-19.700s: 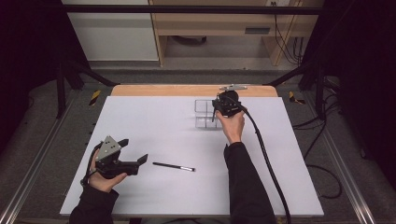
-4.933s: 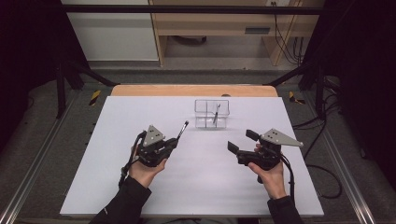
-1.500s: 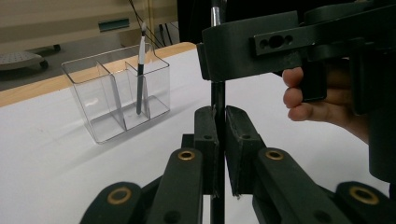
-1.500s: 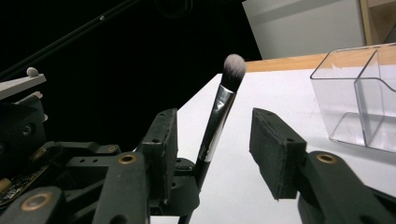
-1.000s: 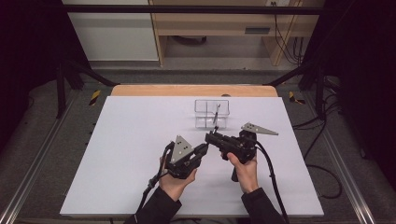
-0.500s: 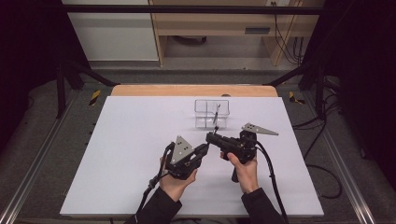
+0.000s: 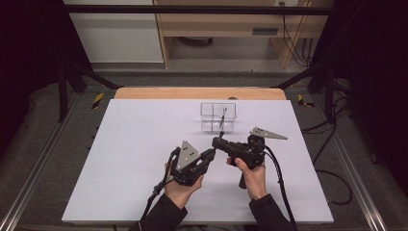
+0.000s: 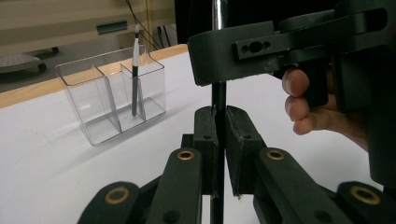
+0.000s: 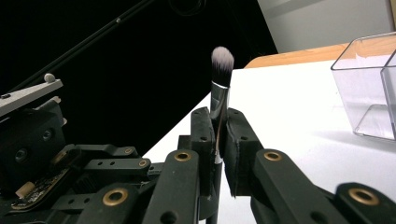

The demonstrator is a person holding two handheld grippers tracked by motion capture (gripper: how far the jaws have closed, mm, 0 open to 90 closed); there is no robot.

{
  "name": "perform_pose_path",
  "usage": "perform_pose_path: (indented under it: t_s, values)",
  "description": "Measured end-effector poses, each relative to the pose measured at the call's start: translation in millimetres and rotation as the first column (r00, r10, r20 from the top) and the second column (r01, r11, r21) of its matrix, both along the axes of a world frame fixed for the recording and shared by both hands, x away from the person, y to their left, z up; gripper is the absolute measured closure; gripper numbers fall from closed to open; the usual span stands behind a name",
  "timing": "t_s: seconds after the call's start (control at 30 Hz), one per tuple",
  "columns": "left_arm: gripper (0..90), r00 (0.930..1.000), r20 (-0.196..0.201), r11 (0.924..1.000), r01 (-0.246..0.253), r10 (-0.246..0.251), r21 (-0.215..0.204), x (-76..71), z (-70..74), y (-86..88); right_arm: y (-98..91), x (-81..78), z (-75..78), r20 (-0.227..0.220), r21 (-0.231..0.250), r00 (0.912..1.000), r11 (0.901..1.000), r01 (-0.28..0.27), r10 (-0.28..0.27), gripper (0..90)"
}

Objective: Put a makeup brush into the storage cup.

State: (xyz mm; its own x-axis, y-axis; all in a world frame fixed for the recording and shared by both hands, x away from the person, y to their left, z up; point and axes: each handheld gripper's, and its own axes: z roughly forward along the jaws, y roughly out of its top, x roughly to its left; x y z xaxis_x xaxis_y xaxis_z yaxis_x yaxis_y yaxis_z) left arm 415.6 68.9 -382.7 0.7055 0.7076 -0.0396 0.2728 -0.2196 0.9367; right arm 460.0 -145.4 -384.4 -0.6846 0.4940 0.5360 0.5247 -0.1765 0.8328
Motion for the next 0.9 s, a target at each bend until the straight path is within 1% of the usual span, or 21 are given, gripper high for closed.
perform_pose_path:
  t_s: [0.07, 0.1, 0.13, 0.17, 0.2, 0.23, 0.27, 0.3, 0.33, 0.37, 0.4, 0.43, 0.5, 0.53, 0.57, 0.6, 0.67, 0.7, 0.77, 0.8, 0.9]
  values:
    - [83.2, 1.0000, -0.001, 1.0000, 0.004, -0.004, 0.004, 0.3, 0.9, 0.5, -0.6, -0.4, 0.5, 0.002, -0.005, 1.0000, 1.0000, 0.003, -0.003, 83.6]
    - [81.3, 1.0000, -0.001, 1.0000, 0.003, -0.003, 0.003, 0.4, 1.4, 1.0, -2.1, -1.4, 1.7, 0.017, -0.017, 0.9995, 0.9995, 0.026, -0.026, 83.6]
    - [81.3, 1.0000, 0.000, 1.0000, 0.005, -0.005, 0.002, 0.7, 1.9, 1.9, -2.1, -1.4, 1.7, 0.017, -0.017, 0.9995, 0.9995, 0.026, -0.026, 83.6]
    - [79.6, 1.0000, 0.000, 1.0000, 0.010, -0.010, -0.001, 1.1, 2.4, 2.7, -3.5, -1.3, 1.9, 0.029, -0.016, 0.9988, 0.9991, 0.040, -0.039, 83.6]
    - [74.4, 0.9999, 0.000, 0.9999, 0.013, -0.013, -0.002, 1.6, 2.9, 3.5, -6.3, -1.9, 3.3, 0.042, -0.016, 0.9969, 0.9976, 0.067, -0.067, 83.6]
    - [74.4, 0.9999, 0.000, 0.9999, 0.011, -0.011, -0.001, 2.2, 3.3, 4.2, -6.3, -1.9, 3.3, 0.042, -0.016, 0.9969, 0.9976, 0.067, -0.067, 83.6]
    - [69.8, 0.9999, 0.000, 0.9999, 0.015, -0.015, 0.000, 2.9, 3.9, 5.0, -8.6, -3.3, 5.4, 0.063, -0.035, 0.9940, 0.9951, 0.092, -0.090, 83.6]
    - [69.8, 0.9997, 0.000, 0.9997, 0.023, -0.023, -0.001, 4.0, 4.6, 6.1, -8.6, -3.3, 5.4, 0.063, -0.035, 0.9940, 0.9951, 0.092, -0.090, 83.6]
    - [64.2, 0.9997, 0.001, 0.9997, 0.025, -0.025, 0.002, 5.1, 5.3, 7.2, -11.0, -3.6, 6.4, 0.072, -0.042, 0.9920, 0.9934, 0.107, -0.103, 83.5]
    - [64.2, 0.9998, 0.002, 0.9997, 0.019, -0.019, 0.012, 6.4, 6.4, 8.5, -11.0, -3.6, 6.4, 0.072, -0.042, 0.9920, 0.9934, 0.107, -0.103, 83.5]
    - [57.4, 0.9999, 0.004, 0.9998, 0.016, -0.016, 0.013, 8.1, 7.6, 10.4, -13.2, -3.7, 7.5, 0.083, -0.055, 0.9895, 0.9909, 0.123, -0.118, 83.6]
    - [57.4, 0.9999, 0.003, 0.9999, 0.016, -0.016, 0.006, 10.0, 9.0, 13.1, -13.2, -3.7, 7.5, 0.083, -0.055, 0.9895, 0.9909, 0.123, -0.118, 83.6]
    - [52.5, 0.9999, -0.004, 0.9999, 0.014, -0.014, -0.007, 13.8, 11.8, 18.8, -15.8, -3.2, 8.5, 0.090, -0.057, 0.9884, 0.9902, 0.128, -0.122, 83.6]
    - [49.3, 0.9999, -0.006, 0.9998, 0.016, -0.016, -0.010, 15.6, 13.0, 21.6, -18.4, -3.1, 10.0, 0.093, -0.066, 0.9876, 0.9889, 0.133, -0.127, 83.6]
    - [49.3, 0.9999, -0.003, 0.9998, 0.016, -0.016, -0.010, 17.2, 14.1, 24.5, -18.4, -3.1, 10.0, 0.093, -0.066, 0.9876, 0.9889, 0.133, -0.127, 83.6]
    - [45.7, 0.9999, 0.000, 0.9999, 0.014, -0.014, -0.008, 18.5, 15.2, 27.4, -20.9, -3.0, 11.2, 0.106, -0.080, 0.9862, 0.9874, 0.136, -0.127, 83.5]
    - [42.8, 0.9999, 0.004, 0.9998, 0.015, -0.015, -0.011, 20.5, 17.2, 33.5, -23.1, -3.5, 12.5, 0.117, -0.093, 0.9849, 0.9859, 0.139, -0.128, 83.5]
    - [42.8, 0.9999, 0.006, 0.9998, 0.014, -0.014, -0.011, 21.2, 18.1, 36.5, -23.1, -3.5, 12.5, 0.117, -0.093, 0.9849, 0.9859, 0.139, -0.128, 83.5]
    - [40.3, 0.9999, 0.014, 1.0000, 0.005, -0.005, -0.004, 21.6, 20.0, 42.9, -24.8, -3.6, 13.7, 0.124, -0.099, 0.9834, 0.9844, 0.145, -0.133, 83.6]
    - [37.6, 0.9998, 0.017, 1.0000, 0.004, -0.004, 0.001, 21.7, 20.7, 46.2, -26.2, -3.8, 14.6, 0.135, -0.105, 0.9814, 0.9830, 0.151, -0.137, 83.6]
    - [35.5, 0.9997, 0.022, 1.0000, -0.003, 0.003, 0.006, 21.4, 23.1, 57.2, -27.0, -3.9, 15.9, 0.143, -0.113, 0.9797, 0.9810, 0.157, -0.140, 83.5]
